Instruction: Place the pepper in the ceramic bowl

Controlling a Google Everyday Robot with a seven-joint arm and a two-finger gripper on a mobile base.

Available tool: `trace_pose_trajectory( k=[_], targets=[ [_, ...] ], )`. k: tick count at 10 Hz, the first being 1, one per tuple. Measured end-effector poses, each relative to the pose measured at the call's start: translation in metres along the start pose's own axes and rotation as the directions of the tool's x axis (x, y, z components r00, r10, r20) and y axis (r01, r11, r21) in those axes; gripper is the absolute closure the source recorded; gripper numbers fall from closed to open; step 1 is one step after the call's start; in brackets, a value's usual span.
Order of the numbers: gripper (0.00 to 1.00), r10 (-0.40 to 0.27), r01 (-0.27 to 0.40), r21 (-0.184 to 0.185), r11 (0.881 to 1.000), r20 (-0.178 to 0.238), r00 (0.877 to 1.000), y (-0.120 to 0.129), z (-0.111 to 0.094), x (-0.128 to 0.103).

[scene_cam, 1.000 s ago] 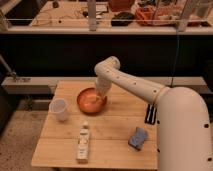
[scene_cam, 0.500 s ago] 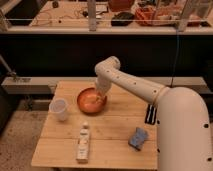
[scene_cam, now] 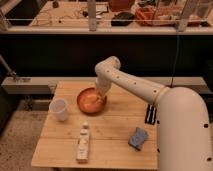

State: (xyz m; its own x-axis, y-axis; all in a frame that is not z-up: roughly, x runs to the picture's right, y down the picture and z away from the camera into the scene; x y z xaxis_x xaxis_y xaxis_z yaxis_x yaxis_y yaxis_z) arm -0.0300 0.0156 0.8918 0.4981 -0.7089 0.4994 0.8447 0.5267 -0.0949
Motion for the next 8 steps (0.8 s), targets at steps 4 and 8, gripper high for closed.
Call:
trace_pose_trajectory(
  k=[4, 8],
  targets=[
    [1.0, -0.005, 0.005, 0.003, 1.0, -0.001, 1.0, -0.0006, -0.0001, 0.0011],
    [0.96, -0.011, 0.011, 0.006, 1.0, -0.001, 1.0, -0.0013, -0.0002, 0.0023]
  ],
)
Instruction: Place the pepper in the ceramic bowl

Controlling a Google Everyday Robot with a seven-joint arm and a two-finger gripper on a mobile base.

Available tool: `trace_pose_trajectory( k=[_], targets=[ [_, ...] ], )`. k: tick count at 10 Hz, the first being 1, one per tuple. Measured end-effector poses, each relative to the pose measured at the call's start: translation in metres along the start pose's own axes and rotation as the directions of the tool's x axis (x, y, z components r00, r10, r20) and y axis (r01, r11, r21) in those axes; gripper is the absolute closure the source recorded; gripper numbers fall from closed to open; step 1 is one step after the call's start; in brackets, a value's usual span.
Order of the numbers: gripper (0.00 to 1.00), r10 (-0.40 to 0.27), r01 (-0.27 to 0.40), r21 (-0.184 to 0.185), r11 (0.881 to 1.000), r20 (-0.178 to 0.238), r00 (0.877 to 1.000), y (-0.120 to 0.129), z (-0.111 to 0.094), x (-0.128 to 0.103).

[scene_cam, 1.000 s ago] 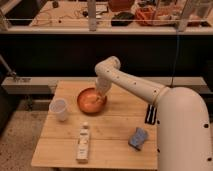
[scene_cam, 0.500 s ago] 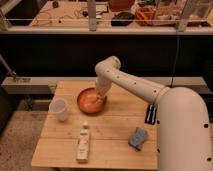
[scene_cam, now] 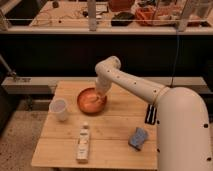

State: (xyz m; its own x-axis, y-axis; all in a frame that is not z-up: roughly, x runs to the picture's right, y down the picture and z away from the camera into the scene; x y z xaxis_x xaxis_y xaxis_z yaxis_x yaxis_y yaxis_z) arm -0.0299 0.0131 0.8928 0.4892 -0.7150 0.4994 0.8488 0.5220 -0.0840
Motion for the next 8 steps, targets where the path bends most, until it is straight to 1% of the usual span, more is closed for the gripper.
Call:
trace_pose_trajectory(
  k=[1, 8],
  targets=[
    [0.94, -0.001, 0.001, 0.001, 1.0, 0.0, 1.0, -0.0001, 0.0002, 0.0001],
    [0.94, -0.012, 0.012, 0.007, 1.0, -0.001, 1.0, -0.0013, 0.0003, 0.0021]
  ],
)
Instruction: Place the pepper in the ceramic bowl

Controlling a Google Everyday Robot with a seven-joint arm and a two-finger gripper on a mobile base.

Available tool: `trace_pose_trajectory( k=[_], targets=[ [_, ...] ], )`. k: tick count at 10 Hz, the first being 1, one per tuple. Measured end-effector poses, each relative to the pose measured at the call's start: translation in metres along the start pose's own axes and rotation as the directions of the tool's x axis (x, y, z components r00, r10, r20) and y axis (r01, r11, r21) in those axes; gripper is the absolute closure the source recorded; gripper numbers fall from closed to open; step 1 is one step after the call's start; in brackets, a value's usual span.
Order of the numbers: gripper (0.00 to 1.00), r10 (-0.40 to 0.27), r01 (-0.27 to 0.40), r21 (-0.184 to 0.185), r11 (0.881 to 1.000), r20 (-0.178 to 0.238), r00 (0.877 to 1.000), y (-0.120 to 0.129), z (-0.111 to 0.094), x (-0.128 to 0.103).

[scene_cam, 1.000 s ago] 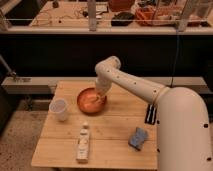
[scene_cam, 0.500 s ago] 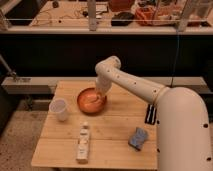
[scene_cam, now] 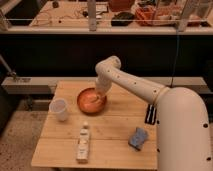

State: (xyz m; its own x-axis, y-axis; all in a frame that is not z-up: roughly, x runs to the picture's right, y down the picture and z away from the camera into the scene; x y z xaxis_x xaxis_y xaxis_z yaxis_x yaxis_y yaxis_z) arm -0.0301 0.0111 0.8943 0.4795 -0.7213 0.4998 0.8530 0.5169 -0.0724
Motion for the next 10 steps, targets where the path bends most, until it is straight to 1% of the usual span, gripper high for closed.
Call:
trace_pose_trajectory(
  k=[10],
  targets=[
    [0.94, -0.014, 0.014, 0.007, 1.0, -0.001, 1.0, -0.0016, -0.0005, 0.0027]
  ],
)
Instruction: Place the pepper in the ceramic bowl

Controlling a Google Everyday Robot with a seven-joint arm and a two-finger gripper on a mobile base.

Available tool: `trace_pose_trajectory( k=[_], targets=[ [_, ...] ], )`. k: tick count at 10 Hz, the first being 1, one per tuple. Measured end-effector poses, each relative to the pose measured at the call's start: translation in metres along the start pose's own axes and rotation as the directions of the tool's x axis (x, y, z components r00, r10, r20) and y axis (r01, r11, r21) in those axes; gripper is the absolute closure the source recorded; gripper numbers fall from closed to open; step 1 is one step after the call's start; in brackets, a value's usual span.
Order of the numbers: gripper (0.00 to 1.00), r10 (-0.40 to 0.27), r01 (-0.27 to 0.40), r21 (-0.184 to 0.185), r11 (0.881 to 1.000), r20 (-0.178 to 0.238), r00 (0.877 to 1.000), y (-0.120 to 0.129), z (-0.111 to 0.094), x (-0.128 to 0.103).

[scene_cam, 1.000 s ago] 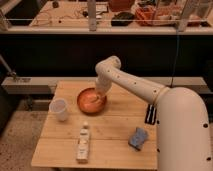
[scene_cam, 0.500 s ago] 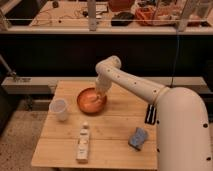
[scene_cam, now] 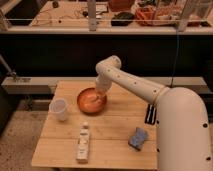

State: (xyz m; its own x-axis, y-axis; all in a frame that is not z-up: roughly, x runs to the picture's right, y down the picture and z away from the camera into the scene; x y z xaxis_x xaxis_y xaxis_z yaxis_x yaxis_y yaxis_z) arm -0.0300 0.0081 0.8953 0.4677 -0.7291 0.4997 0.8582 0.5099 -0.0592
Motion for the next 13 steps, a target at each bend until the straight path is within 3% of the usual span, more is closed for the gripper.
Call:
trace_pose_trajectory(
  k=[13],
  targets=[
    [0.82, -0.019, 0.019, 0.008, 1.0, 0.0, 1.0, -0.0019, 0.0007, 0.0033]
  ],
)
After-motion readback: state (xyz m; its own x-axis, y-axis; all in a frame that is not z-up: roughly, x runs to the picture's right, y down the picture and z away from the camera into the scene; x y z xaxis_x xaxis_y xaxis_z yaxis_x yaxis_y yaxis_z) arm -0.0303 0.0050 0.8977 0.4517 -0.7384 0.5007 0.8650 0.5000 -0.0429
